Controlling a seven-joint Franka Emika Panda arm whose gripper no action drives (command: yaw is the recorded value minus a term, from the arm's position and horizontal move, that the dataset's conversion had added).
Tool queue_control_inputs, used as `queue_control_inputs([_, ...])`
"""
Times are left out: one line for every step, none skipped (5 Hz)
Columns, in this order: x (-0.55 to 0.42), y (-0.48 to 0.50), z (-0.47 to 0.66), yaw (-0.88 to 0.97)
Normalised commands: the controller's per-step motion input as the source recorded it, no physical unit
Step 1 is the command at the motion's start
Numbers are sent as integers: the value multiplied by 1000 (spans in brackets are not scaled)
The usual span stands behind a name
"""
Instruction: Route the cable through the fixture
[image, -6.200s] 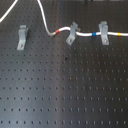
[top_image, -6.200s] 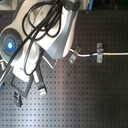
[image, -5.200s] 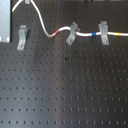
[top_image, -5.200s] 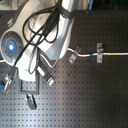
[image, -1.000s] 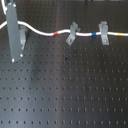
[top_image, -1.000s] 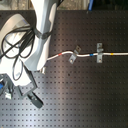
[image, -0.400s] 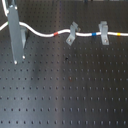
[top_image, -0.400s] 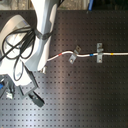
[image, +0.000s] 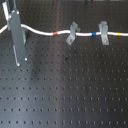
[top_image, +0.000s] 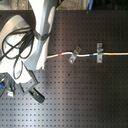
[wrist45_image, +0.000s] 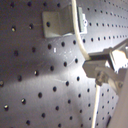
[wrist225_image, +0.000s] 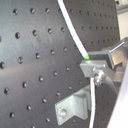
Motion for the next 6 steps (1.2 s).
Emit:
queue_control_inputs([-318, 41, 253, -106])
queue_control_inputs([-366, 50, 282, -86])
queue_control_inputs([-336, 100, 224, 0])
queue_control_inputs([-230, 70, 270, 0])
queue_control_inputs([-215, 40, 331, -14])
queue_control_inputs([-392, 125, 157, -6])
